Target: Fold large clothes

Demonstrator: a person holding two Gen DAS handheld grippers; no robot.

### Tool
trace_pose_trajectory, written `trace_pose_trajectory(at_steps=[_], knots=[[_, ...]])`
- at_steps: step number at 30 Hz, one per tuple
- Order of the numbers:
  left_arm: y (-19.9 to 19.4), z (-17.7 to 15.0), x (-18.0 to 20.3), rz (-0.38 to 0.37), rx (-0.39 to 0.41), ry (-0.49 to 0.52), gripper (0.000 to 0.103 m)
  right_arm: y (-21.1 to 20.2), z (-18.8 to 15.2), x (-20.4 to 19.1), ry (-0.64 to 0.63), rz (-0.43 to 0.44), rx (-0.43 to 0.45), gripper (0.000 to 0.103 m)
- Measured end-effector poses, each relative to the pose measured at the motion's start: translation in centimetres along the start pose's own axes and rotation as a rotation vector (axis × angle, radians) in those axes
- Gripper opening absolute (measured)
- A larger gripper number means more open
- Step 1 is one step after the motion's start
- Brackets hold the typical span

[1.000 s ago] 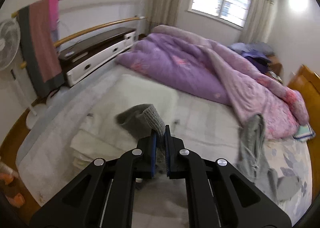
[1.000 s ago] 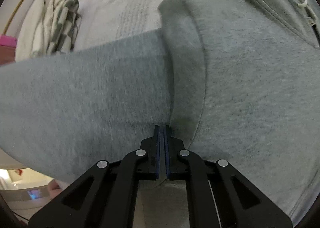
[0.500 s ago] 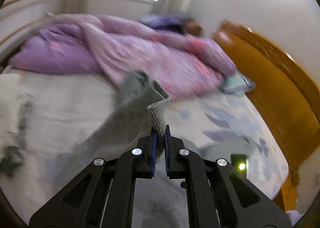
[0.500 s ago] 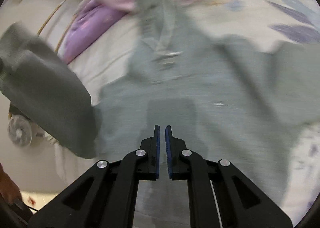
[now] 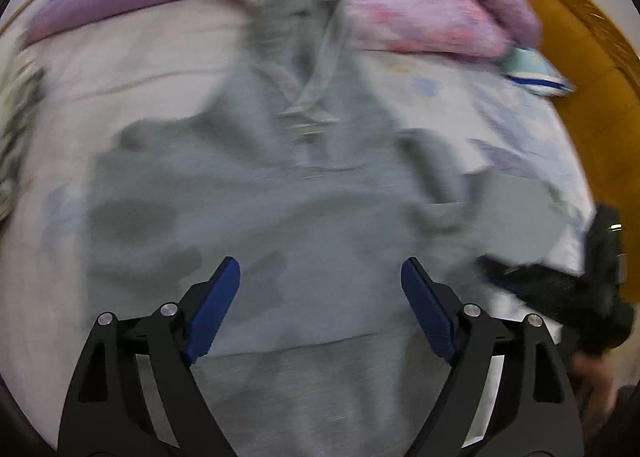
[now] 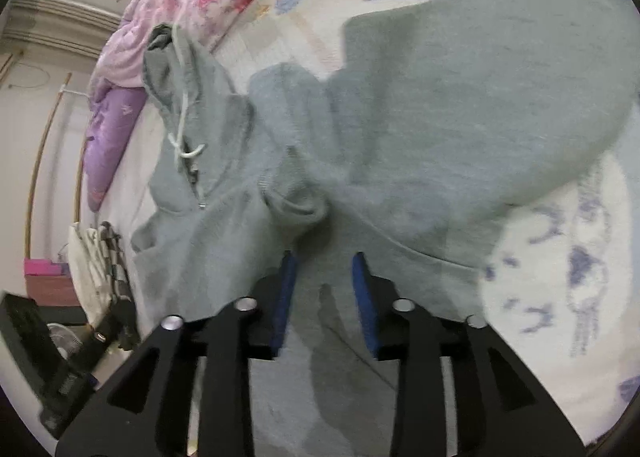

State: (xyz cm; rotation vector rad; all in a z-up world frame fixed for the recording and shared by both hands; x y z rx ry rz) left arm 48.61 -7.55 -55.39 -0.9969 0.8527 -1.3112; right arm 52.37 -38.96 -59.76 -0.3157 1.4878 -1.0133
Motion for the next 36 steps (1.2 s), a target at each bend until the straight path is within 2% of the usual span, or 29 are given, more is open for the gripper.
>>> trace_pose_trajectory(at_steps=[1, 2, 4, 6, 7, 8, 9, 11, 13, 15, 17, 18, 19, 20, 21, 22, 24, 27, 28, 29, 31, 33, 36], knots=[[0.4, -0.1, -1.9, 0.037, -0.012, -0.022, 0.084, 0.4, 0.0, -0.2, -0.008, -0.002, -0.002, 0.059], [0.6, -0.3, -3.7, 0.071, -0.025, -0.047, 0.084, 1.2, 0.2, -0.5, -0.009, 0.0, -0.007, 0.063], [1.8, -0.5, -7.6, 0.165, -0.067, -0.102, 0.084, 2.2, 0.4, -0.6, 0.02, 0.011, -0.024, 0.063], [2.3, -0.8, -9.8, 0.204, -0.084, -0.138, 0.084, 3.7, 0.6, 0.1, 0.039, -0.081, -0.05, 0.061], [2.5, -1.0, -10.6, 0.216, -0.09, -0.146, 0.084, 4.6, 0.5, 0.3, 0.046, -0.092, -0.078, 0.05], [2.6, -1.0, -11.1, 0.225, -0.096, -0.15, 0.084, 5.0, 0.4, 0.4, 0.047, -0.095, -0.098, 0.018], [2.8, -1.0, -11.4, 0.232, -0.107, -0.151, 0.084, 5.1, 0.5, 0.0, 0.029, -0.081, -0.102, 0.009], [2.5, -1.2, -11.6, 0.219, -0.104, -0.152, 0.084, 3.8, 1.2, -2.6, -0.086, -0.037, -0.07, 0.009], [1.9, -1.0, -11.0, 0.208, -0.079, -0.142, 0.084, 1.3, 2.1, -5.8, -0.198, 0.054, 0.005, 0.009], [1.9, -1.1, -9.7, 0.197, -0.073, -0.127, 0.084, -0.8, 2.5, -6.8, -0.293, 0.039, 0.058, 0.009], [2.5, -1.4, -8.5, 0.189, -0.085, -0.112, 0.084, -1.3, 3.0, -5.5, -0.3, 0.014, 0.076, 0.009], [2.9, -1.6, -7.9, 0.189, -0.091, -0.11, 0.084, -0.9, 3.4, -3.7, -0.26, -0.008, 0.056, 0.009], [3.2, -1.8, -7.4, 0.19, -0.101, -0.102, 0.084, 0.4, 3.4, -1.6, -0.202, -0.027, -0.006, 0.013], [3.6, -1.9, -7.1, 0.192, -0.108, -0.096, 0.084, 2.0, 3.0, 1.0, -0.139, -0.083, -0.079, 0.013], [4.0, -2.1, -6.6, 0.194, -0.118, -0.086, 0.084, 2.7, 2.7, 2.4, -0.115, -0.121, -0.111, 0.013], [4.4, -2.3, -6.1, 0.195, -0.131, -0.078, 0.084, 3.0, 2.5, 3.2, -0.097, -0.108, -0.12, 0.012], [5.0, -2.5, -4.9, 0.191, -0.16, -0.061, 0.084, 2.0, 2.9, 2.8, -0.066, -0.064, -0.082, 0.014], [4.9, -2.4, -3.0, 0.17, -0.152, -0.04, 0.084, -1.5, 4.0, 1.7, -0.082, -0.022, 0.027, 0.039], [5.0, -2.3, -2.2, 0.159, -0.153, -0.031, 0.084, -3.2, 4.8, 1.8, -0.092, -0.028, 0.074, 0.056], [5.0, -2.3, -1.4, 0.143, -0.153, -0.024, 0.084, -4.1, 5.4, 2.0, -0.096, -0.039, 0.1, 0.059], [5.0, -2.1, 0.5, 0.118, -0.159, 0.001, 0.084, -7.4, 7.4, 4.1, -0.081, -0.09, 0.179, 0.059], [5.1, -1.8, 2.7, 0.09, -0.159, 0.028, 0.084, -10.8, 9.3, 8.0, -0.011, -0.171, 0.268, 0.059], [4.8, -1.3, 5.6, 0.048, -0.148, 0.067, 0.084, -16.1, 11.3, 15.6, 0.208, -0.251, 0.424, 0.059]])
Point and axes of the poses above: each gripper's, at about its wrist camera, not at the fingertips, and y roughly the way its jaws point, x to its right, z to its top, the point moved 8 cm from there along y, roughly the way its jaws point, and after that the axes turned 9 degrees about z, right-handed, at the moved point
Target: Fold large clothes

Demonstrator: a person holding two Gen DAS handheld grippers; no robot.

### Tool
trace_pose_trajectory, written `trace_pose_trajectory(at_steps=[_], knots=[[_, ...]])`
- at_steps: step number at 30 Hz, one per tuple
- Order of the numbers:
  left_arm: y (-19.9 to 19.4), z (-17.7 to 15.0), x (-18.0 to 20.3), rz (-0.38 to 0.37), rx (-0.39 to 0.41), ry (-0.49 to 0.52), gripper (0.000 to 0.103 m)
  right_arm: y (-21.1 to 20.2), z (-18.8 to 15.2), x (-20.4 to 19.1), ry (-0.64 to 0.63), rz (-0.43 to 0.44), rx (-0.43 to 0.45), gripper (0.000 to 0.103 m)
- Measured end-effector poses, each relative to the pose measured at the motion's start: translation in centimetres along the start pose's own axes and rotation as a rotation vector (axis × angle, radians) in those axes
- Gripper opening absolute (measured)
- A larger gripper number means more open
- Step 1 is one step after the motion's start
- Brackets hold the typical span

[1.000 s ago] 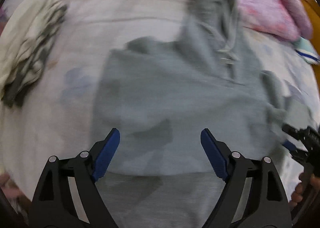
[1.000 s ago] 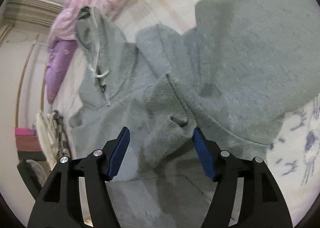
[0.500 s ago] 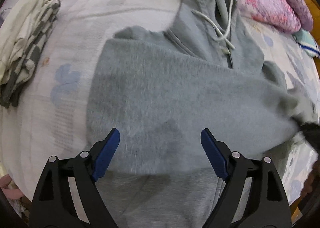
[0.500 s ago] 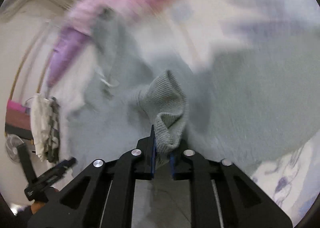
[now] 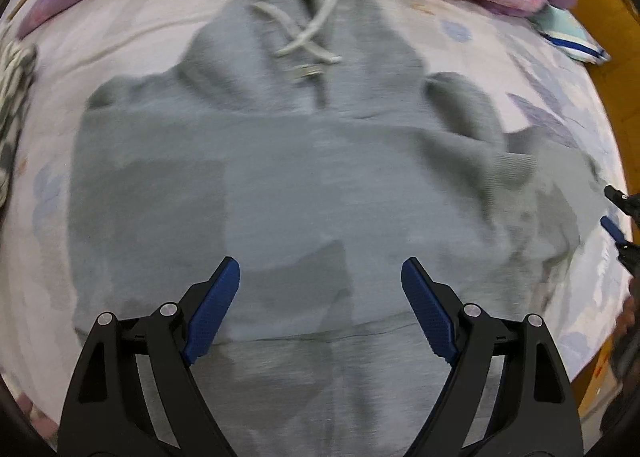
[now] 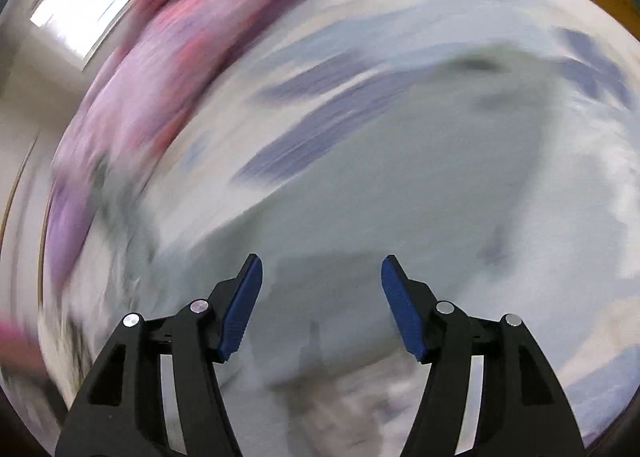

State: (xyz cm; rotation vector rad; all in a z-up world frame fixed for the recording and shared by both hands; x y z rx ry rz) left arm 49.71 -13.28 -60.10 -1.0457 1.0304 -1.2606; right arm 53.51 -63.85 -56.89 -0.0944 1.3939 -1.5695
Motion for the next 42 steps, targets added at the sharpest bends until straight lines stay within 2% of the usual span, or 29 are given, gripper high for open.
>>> trace_pose_trajectory(at_steps=[2, 6, 10, 11, 13, 17, 19, 21, 23, 25, 26, 27, 30, 32, 33, 35, 37, 40, 41, 42], knots=[[-0.2, 0.4, 1.7, -0.024, -0.001, 0.023, 0.087, -0.1, 2.1, 5.0, 0.156, -0.03, 0.057, 0.059], [-0.4, 1.0, 3.2, -0.058, -0.01, 0.032, 0.088, 1.6, 3.6, 9.7, 0.292, -0.022, 0.09, 0.059], [-0.7, 1.3, 2.6, -0.049, -0.016, 0.041, 0.088, 2.3, 5.0, 11.2, 0.446, 0.096, 0.181, 0.06], [-0.8, 1.4, 2.2, -0.046, -0.018, 0.035, 0.088, 2.1, 5.5, 11.5, 0.467, 0.135, 0.2, 0.043], [-1.1, 1.4, 1.0, -0.048, -0.021, 0.01, 0.088, 2.5, 6.3, 10.3, 0.436, 0.184, 0.171, 0.005], [-1.6, 1.6, -1.3, -0.057, -0.024, -0.065, 0.088, 0.7, 7.0, 2.1, 0.062, 0.219, 0.122, 0.004], [-2.0, 1.9, -2.5, -0.056, -0.021, -0.105, 0.088, -0.6, 4.5, -5.8, -0.197, 0.295, 0.061, 0.004], [-2.6, 2.3, -3.9, -0.05, -0.001, -0.145, 0.088, -1.1, -0.3, -13.2, -0.38, 0.394, -0.02, 0.004], [-3.2, 2.5, -5.2, -0.044, 0.017, -0.183, 0.088, -1.1, -7.4, -20.0, -0.52, 0.509, -0.132, 0.004], [-3.8, 2.5, -7.0, -0.031, 0.032, -0.238, 0.088, 0.1, -13.5, -24.3, -0.592, 0.585, -0.243, 0.005], [-3.9, 2.4, -7.8, -0.019, 0.034, -0.258, 0.088, 1.7, -17.8, -26.1, -0.632, 0.578, -0.317, 0.007], [-3.9, 2.2, -8.7, 0.01, 0.035, -0.269, 0.088, 3.1, -20.9, -26.6, -0.672, 0.535, -0.363, 0.007], [-3.6, 1.2, -10.7, 0.082, 0.022, -0.267, 0.088, 7.1, -26.3, -25.8, -0.686, 0.396, -0.488, 0.009], [-3.0, 0.5, -11.3, 0.066, -0.007, -0.291, 0.088, 8.1, -28.2, -24.7, -0.586, 0.383, -0.57, 0.009], [-2.7, 0.1, -11.4, 0.047, -0.018, -0.307, 0.088, 7.5, -28.5, -24.4, -0.574, 0.388, -0.575, 0.01], [-2.2, -0.4, -11.1, 0.022, -0.036, -0.32, 0.088, 6.4, -28.4, -23.8, -0.593, 0.391, -0.564, 0.018], [-1.6, -0.5, -10.0, -0.028, -0.053, -0.348, 0.088, 5.2, -27.2, -23.2, -0.591, 0.39, -0.536, 0.021], [-1.4, 0.3, -7.4, -0.088, -0.049, -0.337, 0.088, 1.7, -23.6, -20.4, -0.532, 0.367, -0.42, 0.033], [-1.3, 0.6, -6.4, -0.1, -0.04, -0.31, 0.088, 1.0, -22.0, -19.2, -0.494, 0.346, -0.381, 0.045], [-1.4, 1.3, -5.1, -0.108, -0.03, -0.269, 0.088, 0.9, -20.7, -18.4, -0.455, 0.324, -0.352, 0.05]])
Point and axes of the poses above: each gripper's, at about its wrist camera, not at the fingertips, and y roughly the way its jaws point, x to its right, z to its top, the point moved 8 cm from there along y, roughly the way its jaws point, and after that the axes turned 9 degrees about z, right-handed, at the moved point
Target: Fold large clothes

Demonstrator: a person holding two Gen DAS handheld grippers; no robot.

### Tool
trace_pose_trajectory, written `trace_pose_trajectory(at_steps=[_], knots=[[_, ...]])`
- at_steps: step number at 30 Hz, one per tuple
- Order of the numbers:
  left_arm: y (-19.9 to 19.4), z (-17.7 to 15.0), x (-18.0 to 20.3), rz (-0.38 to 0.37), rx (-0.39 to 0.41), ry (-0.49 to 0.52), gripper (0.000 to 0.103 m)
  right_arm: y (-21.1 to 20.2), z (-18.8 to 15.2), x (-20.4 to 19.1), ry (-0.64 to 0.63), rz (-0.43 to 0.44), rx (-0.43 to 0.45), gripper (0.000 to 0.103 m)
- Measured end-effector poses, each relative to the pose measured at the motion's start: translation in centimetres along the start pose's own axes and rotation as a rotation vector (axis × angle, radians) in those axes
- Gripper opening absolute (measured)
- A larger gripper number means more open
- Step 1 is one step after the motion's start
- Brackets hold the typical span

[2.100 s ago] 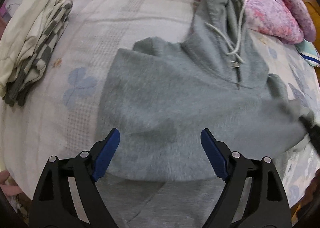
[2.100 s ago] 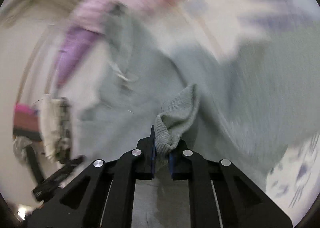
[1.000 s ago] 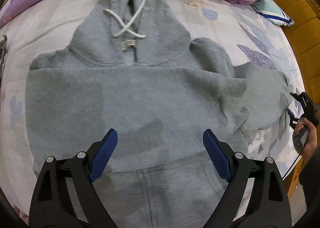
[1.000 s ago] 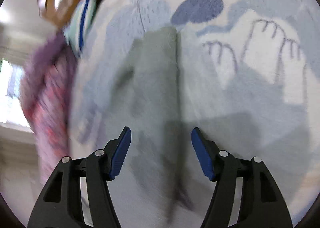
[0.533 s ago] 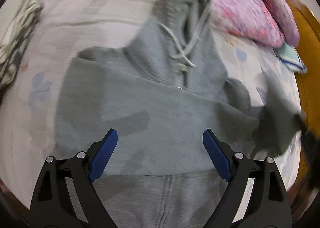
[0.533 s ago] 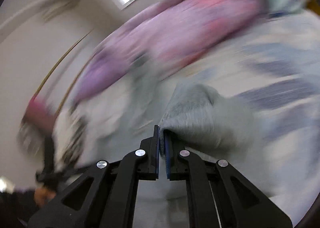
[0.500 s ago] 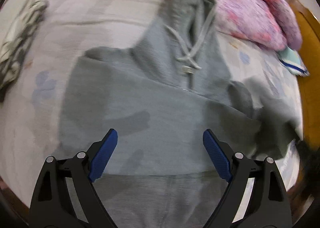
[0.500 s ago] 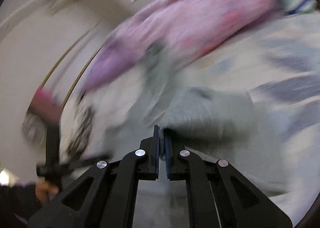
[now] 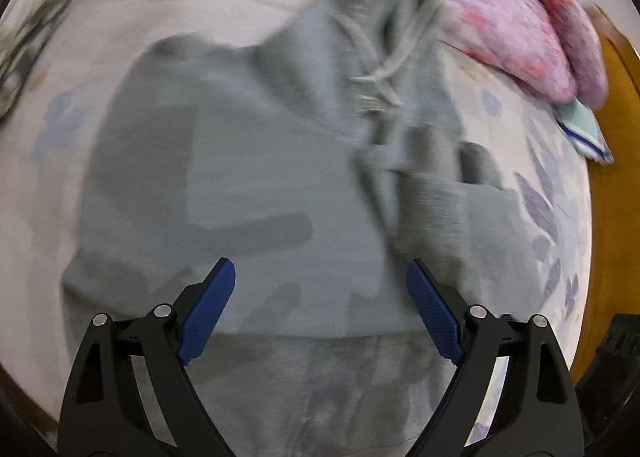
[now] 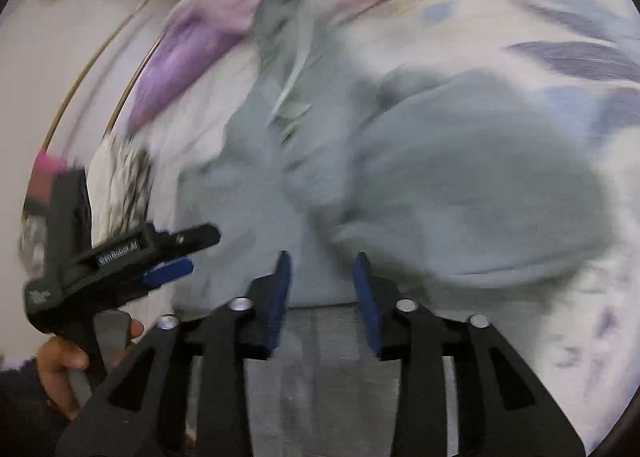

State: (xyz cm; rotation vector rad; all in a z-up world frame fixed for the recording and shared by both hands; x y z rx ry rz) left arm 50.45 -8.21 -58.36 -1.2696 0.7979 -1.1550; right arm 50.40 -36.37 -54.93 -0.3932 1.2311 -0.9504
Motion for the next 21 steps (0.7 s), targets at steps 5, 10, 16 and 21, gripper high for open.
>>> trace_pose_trajectory(at_steps=[5, 10, 16, 21], knots=[[0.8, 1.8, 6.7, 0.002, 0.04, 0.156, 0.088, -3.7, 1.6, 7.0, 0.133, -0.089, 0.079, 0.053], [5.3, 3.6, 10.8, 0.104, 0.0, 0.264, 0.088, -5.5, 1.1, 11.4, 0.262, -0.134, 0.124, 0.053], [6.9, 4.5, 11.3, 0.184, 0.029, 0.387, 0.025, -5.9, -1.2, 13.2, 0.329, -0.139, 0.105, 0.057], [-1.9, 7.0, 8.8, -0.001, 0.241, 0.295, 0.02, -6.0, -1.5, 13.0, 0.349, -0.125, 0.114, 0.057]])
Point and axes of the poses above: each gripper's, at about its wrist camera, not at the fingertips, and y roughly the way its jaws point, x to its right, z to its top, the point moved 8 cm from there along y, roughly the way its jaws point, and after that the axes turned 9 degrees about z, right-handed, at the moved point
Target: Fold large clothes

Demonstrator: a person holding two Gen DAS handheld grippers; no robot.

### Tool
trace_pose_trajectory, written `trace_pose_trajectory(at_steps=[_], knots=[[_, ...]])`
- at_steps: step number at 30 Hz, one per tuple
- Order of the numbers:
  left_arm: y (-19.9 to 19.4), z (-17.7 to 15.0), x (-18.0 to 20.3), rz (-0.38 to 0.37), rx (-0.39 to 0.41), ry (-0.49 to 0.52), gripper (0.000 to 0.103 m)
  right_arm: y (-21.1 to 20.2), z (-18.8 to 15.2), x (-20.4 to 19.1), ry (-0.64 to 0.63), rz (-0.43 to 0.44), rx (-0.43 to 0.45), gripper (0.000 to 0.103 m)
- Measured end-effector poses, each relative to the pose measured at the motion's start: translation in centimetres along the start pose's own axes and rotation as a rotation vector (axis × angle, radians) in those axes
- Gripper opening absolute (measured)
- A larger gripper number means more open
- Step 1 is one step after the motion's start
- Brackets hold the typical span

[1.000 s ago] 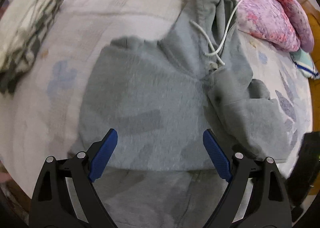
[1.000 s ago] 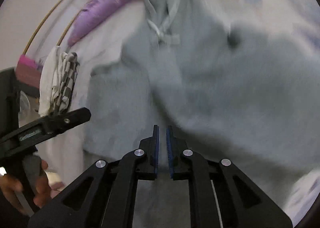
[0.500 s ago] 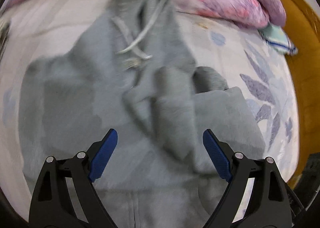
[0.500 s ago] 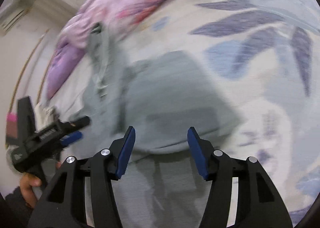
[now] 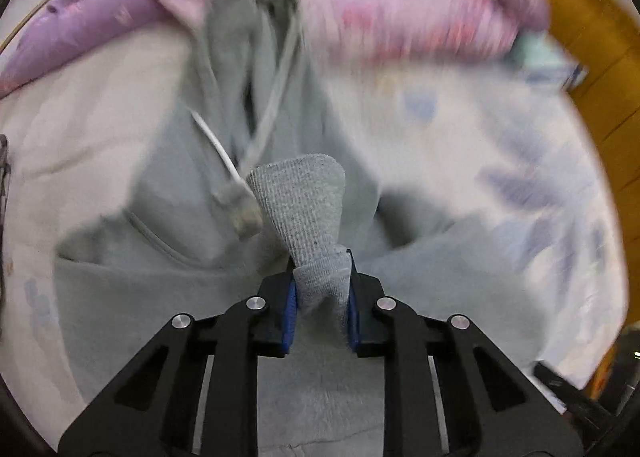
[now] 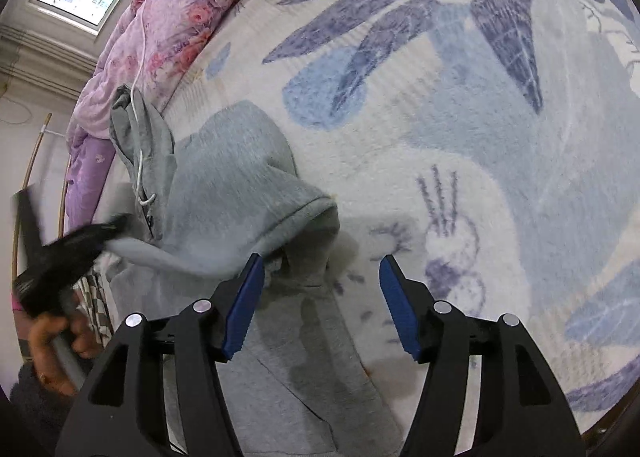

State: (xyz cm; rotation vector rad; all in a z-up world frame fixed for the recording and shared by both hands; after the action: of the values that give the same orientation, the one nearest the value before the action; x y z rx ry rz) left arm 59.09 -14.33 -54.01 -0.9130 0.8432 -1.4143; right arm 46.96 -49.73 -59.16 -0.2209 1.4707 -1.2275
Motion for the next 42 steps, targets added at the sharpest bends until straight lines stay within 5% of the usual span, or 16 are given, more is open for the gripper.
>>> trace_pose_trajectory(at_steps=[4, 7, 9, 15, 17, 23, 27, 30, 35, 42], knots=[[-6.9, 0.7, -5.1, -0.069, 0.177, -0.075, 0.02, 0.0, 0.4, -1.5, 0.012, 0.059, 0.027, 0.058], [-7.6, -1.2, -9.7, -0.028, 0.183, -0.13, 0.019, 0.7, 0.6, -3.1, -0.009, 0.08, 0.021, 0.06], [-6.1, -3.8, -12.7, -0.041, 0.128, -0.179, 0.02, 1.7, 0.4, -4.1, -0.03, 0.076, 0.002, 0.06], [0.3, -11.8, -17.6, 0.074, -0.123, -0.298, 0.03, 5.3, -0.2, -8.9, -0.196, 0.09, -0.071, 0.06], [0.1, -13.5, -19.3, 0.148, -0.157, -0.37, 0.055, 6.5, -0.2, -10.7, -0.256, 0.084, -0.096, 0.06], [-1.0, -16.1, -23.0, 0.243, -0.211, -0.424, 0.062, 9.5, 0.2, -13.7, -0.341, 0.079, -0.118, 0.06], [-2.6, -14.9, -25.4, 0.332, -0.213, -0.44, 0.063, 13.4, 0.0, -11.3, -0.287, -0.012, -0.217, 0.06], [-5.0, -13.0, -25.9, 0.273, -0.152, -0.485, 0.068, 12.9, 1.3, -12.3, -0.25, 0.016, -0.209, 0.061], [-5.7, -5.7, -22.8, 0.158, -0.056, -0.393, 0.072, 11.3, 5.8, -17.9, -0.338, 0.068, -0.111, 0.061], [1.0, 5.3, -17.9, 0.076, -0.036, -0.264, 0.076, 18.7, 11.0, -24.8, -0.46, 0.036, -0.122, 0.062]])
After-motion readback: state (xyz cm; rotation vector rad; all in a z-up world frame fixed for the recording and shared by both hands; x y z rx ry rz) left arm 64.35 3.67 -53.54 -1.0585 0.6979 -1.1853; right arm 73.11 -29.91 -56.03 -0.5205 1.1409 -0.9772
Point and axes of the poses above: each gripper's, at about its wrist camera, not at the fingertips, and y roughly the way its jaws point, x to its right, z to its top, the point moved 8 cm from there along y, roughly the way its jaws point, and after that the axes turned 9 degrees about z, right-handed, at the moved point
